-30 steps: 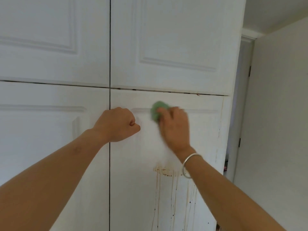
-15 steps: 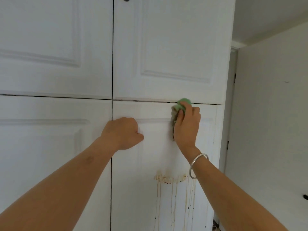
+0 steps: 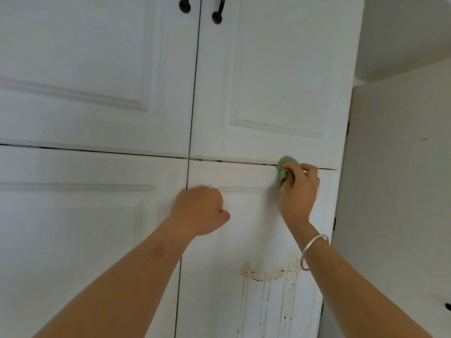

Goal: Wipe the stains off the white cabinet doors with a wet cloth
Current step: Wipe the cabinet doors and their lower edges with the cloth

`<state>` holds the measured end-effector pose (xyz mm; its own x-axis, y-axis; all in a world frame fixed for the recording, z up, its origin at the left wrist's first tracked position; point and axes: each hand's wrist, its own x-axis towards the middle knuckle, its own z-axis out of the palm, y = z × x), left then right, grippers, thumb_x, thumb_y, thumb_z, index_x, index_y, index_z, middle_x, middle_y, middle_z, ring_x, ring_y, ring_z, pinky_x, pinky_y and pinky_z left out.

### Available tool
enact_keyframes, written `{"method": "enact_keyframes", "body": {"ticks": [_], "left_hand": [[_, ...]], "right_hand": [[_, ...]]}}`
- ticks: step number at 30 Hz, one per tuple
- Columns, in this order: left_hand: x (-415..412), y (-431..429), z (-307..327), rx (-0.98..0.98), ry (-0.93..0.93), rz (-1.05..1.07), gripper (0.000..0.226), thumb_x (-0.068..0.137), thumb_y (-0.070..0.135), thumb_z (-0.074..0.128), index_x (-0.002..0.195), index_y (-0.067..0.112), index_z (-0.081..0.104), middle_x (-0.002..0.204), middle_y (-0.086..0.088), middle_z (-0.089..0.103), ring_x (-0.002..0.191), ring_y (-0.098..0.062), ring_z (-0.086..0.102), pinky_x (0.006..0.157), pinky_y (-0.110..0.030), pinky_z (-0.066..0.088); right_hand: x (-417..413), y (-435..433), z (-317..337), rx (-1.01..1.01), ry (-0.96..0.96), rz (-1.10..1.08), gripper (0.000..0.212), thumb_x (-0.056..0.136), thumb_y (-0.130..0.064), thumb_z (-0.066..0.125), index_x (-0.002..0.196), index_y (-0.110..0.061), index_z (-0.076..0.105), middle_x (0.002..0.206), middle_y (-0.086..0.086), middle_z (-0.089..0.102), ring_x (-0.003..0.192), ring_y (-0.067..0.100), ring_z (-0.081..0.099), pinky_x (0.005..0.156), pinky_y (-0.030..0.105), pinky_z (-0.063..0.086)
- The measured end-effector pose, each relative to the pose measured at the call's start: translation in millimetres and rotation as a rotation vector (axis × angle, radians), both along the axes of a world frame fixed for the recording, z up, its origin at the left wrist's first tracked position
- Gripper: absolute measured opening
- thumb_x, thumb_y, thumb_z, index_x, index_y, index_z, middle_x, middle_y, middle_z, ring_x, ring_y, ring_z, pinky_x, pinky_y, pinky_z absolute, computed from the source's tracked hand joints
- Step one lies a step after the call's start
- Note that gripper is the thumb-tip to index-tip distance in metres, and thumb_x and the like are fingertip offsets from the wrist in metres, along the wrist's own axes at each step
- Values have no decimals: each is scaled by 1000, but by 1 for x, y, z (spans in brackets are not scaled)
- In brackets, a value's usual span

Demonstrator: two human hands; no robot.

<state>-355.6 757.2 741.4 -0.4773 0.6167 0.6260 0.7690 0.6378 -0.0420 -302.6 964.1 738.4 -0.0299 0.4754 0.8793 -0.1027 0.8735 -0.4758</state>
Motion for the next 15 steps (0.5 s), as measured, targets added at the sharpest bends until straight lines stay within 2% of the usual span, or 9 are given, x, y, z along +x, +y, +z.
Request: {"method": "enact_keyframes", "body": {"ticks": [2,4,7,9,11,12,14,15], "left_hand": [[-2,-1,-1,-4,33,1,38,80,29,51,50,14,33,49,2,35,47,-14,34,54,-27,36],[-4,-1,-4,-2,69,6,37,79,30,52,51,13,35,49,1,36,50,-17,37,53,-27,34],[-10,-2,-7,-14,116,-43,32,82,36,52,57,15,50,52,5,43,56,-14,45,50,-25,29],[-12,-5,-7,-43,145,-57,33,83,35,52,56,15,49,51,6,42,51,-11,42,47,-23,24],[-11,-7,-7,-92,180,-23,39,81,33,50,51,13,36,48,3,36,46,-11,32,46,-24,21],[-10,-7,-7,-102,187,-7,39,81,32,50,51,13,32,48,2,35,46,-11,29,46,-25,21],[-8,-8,-7,-114,180,2,37,80,31,49,52,13,31,48,0,33,47,-12,28,47,-26,21],[-7,-8,-7,-121,167,-4,36,79,30,48,53,13,31,47,0,32,46,-12,28,47,-26,23]], "right_hand": [[-9,-24,-1,134,1,58,34,85,7,50,102,-14,71,114,8,51,98,19,42,88,42,46],[-15,-58,1,228,-28,157,35,82,-1,48,103,-17,71,113,5,52,99,18,43,88,40,46],[-20,-103,8,432,-84,308,32,84,-9,51,105,-21,72,110,1,52,99,17,45,87,28,41],[-18,-111,17,580,-144,320,26,89,-19,52,106,-19,71,108,-4,51,99,12,44,86,18,39],[-18,-97,24,600,-196,389,21,86,-30,58,99,-19,70,100,-17,52,96,3,47,82,14,39],[-12,-90,27,578,-215,350,14,82,-32,65,90,-21,69,93,-20,53,94,4,51,80,19,43],[2,-63,28,473,-213,241,9,78,-26,73,77,-24,64,86,-16,59,86,16,58,72,34,48],[10,-46,26,432,-200,166,9,81,-17,71,78,-23,65,86,-14,61,81,18,57,69,36,47]]}}
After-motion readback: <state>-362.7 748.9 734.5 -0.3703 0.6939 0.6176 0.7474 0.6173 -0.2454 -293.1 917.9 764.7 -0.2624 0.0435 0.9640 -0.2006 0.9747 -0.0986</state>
